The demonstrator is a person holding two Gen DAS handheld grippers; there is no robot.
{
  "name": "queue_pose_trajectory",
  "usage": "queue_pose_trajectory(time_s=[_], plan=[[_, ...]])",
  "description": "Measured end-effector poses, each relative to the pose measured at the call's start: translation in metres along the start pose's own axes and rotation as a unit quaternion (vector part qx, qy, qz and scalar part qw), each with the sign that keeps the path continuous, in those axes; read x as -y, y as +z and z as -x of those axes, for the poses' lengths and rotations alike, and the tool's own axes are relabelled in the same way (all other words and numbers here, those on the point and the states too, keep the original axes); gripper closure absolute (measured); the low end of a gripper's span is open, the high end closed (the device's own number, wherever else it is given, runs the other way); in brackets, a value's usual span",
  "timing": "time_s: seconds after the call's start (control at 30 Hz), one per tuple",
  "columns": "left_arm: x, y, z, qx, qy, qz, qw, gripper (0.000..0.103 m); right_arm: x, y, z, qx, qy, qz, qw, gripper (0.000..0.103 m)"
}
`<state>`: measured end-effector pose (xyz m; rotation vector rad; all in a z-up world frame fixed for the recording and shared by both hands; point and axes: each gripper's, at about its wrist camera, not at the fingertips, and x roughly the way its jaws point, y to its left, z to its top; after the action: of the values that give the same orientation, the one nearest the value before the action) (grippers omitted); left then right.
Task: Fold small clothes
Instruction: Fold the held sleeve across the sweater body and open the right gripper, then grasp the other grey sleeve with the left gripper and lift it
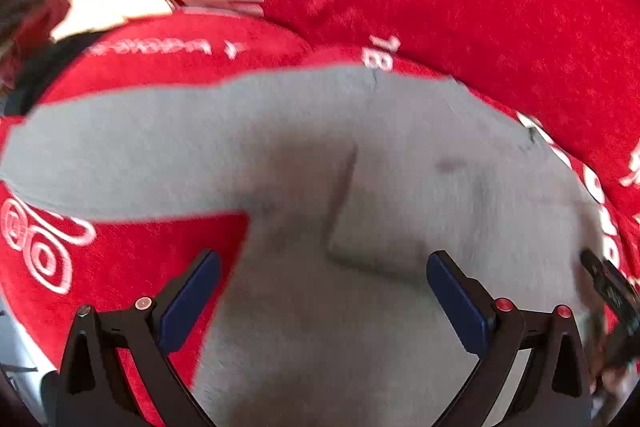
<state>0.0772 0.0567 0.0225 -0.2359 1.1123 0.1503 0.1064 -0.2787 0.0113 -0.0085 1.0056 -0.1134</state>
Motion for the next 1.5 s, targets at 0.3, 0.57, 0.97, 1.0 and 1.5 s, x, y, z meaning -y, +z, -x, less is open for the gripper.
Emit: queue_pose_trajectory(time_s=[0.3, 0.57, 0.97, 1.0, 1.5], plan=[[0.037, -0.006, -0.021, -0.011, 0.085, -0.066, 0.9941, 0.000, 0.001, -0.002, -0.001, 0.009, -0.001, 0.000, 1.000, 0.017], [0.033, -0.015, 0.007, -0.006, 0.110, -0.077, 0.9909, 0.000, 0.010, -0.005, -0.007, -0.002, 0.001, -0.033, 0.999, 0.008], [0.075, 0.007, -0.043, -0.048, 0.015, -0.086, 0.9950, 0.000, -0.019, -0.040, 0.047, 0.018, 0.041, 0.035, 0.998, 0.008], [0.075, 0.008, -0.040, -0.035, 0.013, -0.089, 0.9954, 0.000, -0.026, -0.047, 0.043, 0.010, 0.013, 0.052, 0.999, 0.008], [0.093, -0.005, -0.038, -0.033, 0.025, -0.111, 0.9930, 0.000, 0.083, -0.070, 0.055, 0.041, -0.058, -0.070, 0.995, 0.009]])
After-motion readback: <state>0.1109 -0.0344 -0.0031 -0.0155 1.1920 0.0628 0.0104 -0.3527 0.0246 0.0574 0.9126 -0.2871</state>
